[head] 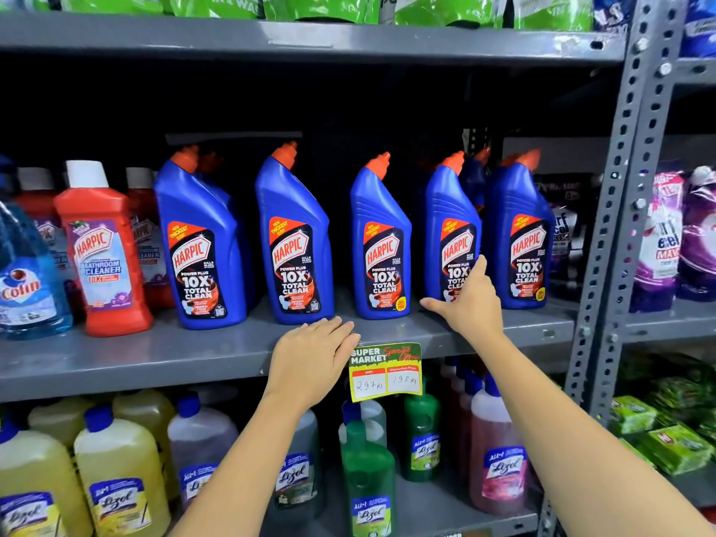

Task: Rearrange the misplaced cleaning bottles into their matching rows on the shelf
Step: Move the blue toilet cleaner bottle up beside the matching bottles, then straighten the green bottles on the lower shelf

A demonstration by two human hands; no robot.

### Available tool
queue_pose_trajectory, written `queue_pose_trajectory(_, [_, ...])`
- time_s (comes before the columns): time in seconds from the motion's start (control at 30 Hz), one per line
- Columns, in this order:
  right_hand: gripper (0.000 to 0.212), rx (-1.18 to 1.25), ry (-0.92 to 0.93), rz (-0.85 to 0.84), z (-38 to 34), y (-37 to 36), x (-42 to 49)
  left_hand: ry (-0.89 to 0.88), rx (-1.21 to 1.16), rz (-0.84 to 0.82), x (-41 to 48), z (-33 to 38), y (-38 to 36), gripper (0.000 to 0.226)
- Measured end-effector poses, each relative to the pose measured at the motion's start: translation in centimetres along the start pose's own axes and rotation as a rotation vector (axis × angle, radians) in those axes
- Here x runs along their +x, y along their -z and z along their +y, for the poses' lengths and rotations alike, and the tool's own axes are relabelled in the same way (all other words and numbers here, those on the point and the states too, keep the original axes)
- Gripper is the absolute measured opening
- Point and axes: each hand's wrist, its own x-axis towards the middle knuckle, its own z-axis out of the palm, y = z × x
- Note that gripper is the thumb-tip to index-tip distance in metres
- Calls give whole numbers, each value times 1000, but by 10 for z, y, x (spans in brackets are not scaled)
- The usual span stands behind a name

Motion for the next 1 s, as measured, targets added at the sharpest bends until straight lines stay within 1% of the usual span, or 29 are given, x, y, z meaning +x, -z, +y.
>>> queue_pose_trajectory(0.13, [119, 13, 4, -46, 3, 3, 6, 15, 4, -26, 0, -1, -2, 46])
queue_pose_trajectory(0.23, [116, 30, 6, -51, 3, 4, 6, 17, 6, -31, 0, -2, -4, 46])
queue_pose_trajectory(0.63, [130, 15, 21, -35, 5, 3, 0, 8, 3, -5, 0, -1, -1, 47])
queue_pose_trajectory(0.7, [128, 84, 9, -2, 3, 5, -6, 2, -27, -9, 0, -1, 2, 50])
queue_pose_trajectory(0.73, [122, 175, 3, 67, 2, 6, -11, -3, -30, -6, 0, -1, 3, 52])
queue_pose_trajectory(0.77, [111, 291, 8, 171, 3, 7, -21, -9, -22, 14, -3, -1, 3, 51])
queue_pose_trajectory(0.83, [80, 500, 110, 420, 11, 4, -49, -13, -21, 121, -15, 1, 6, 44])
queue_pose_trajectory(0.87, [64, 563, 179, 509, 20, -1, -68, -9, -47, 190, -29, 3, 5, 41])
queue_pose_trajectory(0.9, [52, 605, 225, 554, 32, -9, -88, -4, -87, 253, -46, 7, 2, 40])
queue_pose_trajectory(0.93, [43, 635, 234, 549, 45, -20, -109, 10, -135, 288, -69, 11, -4, 42])
queue_pose_trajectory(0.97, [35, 650, 205, 509, 58, -34, -129, 33, -178, 286, -94, 15, -13, 43])
queue_pose_trajectory(1.0, [30, 649, 151, 444, 71, -48, -151, 62, -218, 239, -122, 18, -25, 43])
